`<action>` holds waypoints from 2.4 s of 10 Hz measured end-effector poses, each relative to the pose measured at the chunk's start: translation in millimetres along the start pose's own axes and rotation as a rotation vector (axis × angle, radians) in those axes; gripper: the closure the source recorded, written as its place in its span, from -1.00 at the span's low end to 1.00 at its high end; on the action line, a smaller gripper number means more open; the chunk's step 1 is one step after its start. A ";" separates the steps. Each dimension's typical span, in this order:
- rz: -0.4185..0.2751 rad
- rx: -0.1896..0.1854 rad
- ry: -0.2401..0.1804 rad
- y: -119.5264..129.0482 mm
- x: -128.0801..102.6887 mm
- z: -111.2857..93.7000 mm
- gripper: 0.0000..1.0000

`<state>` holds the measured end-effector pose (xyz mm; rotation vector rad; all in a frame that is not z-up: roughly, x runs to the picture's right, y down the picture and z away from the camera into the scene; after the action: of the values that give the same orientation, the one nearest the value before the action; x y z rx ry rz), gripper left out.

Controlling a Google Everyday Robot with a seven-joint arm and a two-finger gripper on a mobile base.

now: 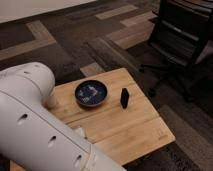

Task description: Place the pepper in the ceramic cup

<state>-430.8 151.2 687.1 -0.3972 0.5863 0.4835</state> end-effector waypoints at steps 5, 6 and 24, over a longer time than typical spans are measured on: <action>0.001 0.000 0.000 -0.5 0.1 0.2 1.00; 0.001 0.000 0.000 -0.4 0.1 0.3 1.00; 0.255 0.128 -0.105 -86.6 68.4 -13.9 1.00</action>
<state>-340.5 95.5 653.7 -0.1737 0.5656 0.7025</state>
